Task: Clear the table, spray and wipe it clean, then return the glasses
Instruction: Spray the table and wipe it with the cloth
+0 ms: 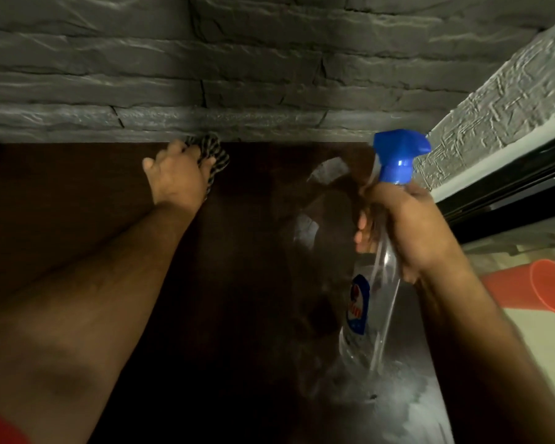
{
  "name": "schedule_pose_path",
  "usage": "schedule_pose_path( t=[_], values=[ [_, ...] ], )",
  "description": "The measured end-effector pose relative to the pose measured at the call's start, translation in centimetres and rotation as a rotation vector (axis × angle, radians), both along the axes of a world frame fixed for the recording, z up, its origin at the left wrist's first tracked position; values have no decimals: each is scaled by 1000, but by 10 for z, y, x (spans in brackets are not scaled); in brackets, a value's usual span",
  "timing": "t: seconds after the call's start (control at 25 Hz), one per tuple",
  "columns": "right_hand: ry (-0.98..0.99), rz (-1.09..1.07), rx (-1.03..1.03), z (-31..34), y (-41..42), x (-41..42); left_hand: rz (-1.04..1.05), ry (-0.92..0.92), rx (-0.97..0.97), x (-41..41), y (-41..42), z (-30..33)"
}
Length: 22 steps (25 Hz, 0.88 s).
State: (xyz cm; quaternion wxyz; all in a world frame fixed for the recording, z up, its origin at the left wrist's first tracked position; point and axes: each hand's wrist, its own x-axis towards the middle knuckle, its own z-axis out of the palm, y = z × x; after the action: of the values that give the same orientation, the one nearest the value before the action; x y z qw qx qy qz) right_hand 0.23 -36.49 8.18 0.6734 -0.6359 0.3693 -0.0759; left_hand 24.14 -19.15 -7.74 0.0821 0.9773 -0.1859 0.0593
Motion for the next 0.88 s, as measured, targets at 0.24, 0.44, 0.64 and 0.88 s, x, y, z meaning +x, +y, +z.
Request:
schedule_pose_path(
  t=[0.24, 0.44, 0.64, 0.88],
  values=[
    [-55, 3, -8, 1, 11, 5, 1, -6, -17, -2, 0, 1],
    [37, -221, -36, 2, -24, -24, 3, -16, 3, -4, 0, 3],
    [60, -48, 46, 3, -1, -24, -1, -19, -5, -4, 0, 3],
    [94, -14, 54, 0, 25, -33, 15, -16, 9, -3, -2, 2]
  ],
)
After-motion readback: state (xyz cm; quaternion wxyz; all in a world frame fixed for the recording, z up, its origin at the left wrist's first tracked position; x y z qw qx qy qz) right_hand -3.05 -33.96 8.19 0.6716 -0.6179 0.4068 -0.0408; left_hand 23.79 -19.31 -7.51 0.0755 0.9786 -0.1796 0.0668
